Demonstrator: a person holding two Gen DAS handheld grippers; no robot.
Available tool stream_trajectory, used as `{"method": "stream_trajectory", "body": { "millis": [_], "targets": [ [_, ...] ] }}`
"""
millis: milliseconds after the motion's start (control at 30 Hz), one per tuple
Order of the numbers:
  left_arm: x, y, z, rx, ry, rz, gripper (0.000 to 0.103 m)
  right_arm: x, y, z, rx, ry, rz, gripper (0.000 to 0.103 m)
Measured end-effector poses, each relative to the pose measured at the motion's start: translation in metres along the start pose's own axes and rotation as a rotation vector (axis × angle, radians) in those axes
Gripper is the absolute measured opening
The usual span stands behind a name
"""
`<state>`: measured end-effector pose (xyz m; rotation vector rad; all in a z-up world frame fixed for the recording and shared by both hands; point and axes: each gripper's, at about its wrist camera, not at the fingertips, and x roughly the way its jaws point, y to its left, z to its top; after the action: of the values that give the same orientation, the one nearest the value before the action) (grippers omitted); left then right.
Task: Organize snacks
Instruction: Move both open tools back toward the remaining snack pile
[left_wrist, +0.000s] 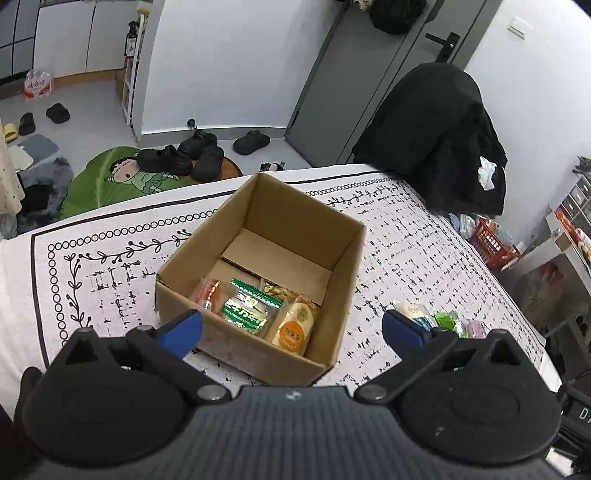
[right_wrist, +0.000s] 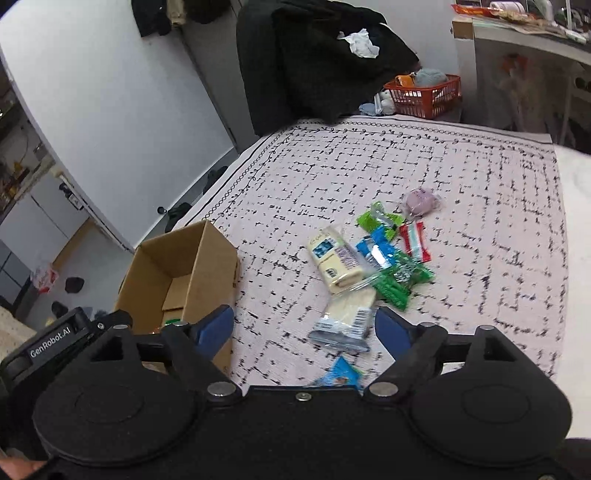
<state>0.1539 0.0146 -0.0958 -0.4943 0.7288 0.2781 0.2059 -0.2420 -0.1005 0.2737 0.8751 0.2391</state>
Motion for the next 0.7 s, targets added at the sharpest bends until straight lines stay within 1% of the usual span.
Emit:
{"method": "stream_trajectory", "body": {
  "millis": [133,233,300,567,700],
  "targets": [
    [-0.006,-0.007,-0.004,0.015,-0.004,-0.013,0.103,-0.009,-0.015,0.001,-0.004,-0.007,0.003,0.087],
    [-0.009,-0.016,-0.008,0.043,-0.006,-0.021,0.103,-0.013,-0.026,0.002,0.026,0.011,0.040,0.088],
    [-0.012,-0.021,-0.011,0.053,-0.005,-0.033,0.103,-0.017,-0.034,0.004,0.025,0.017,0.049,0.088],
    [-0.016,-0.041,-0.021,0.092,0.002,-0.068,0.103,-0.026,-0.061,0.003,0.019,0.004,0.030,0.089],
    [-0.015,-0.052,-0.027,0.117,0.014,-0.083,0.103,-0.026,-0.068,0.000,-0.015,0.009,0.018,0.089]
  ]
}}
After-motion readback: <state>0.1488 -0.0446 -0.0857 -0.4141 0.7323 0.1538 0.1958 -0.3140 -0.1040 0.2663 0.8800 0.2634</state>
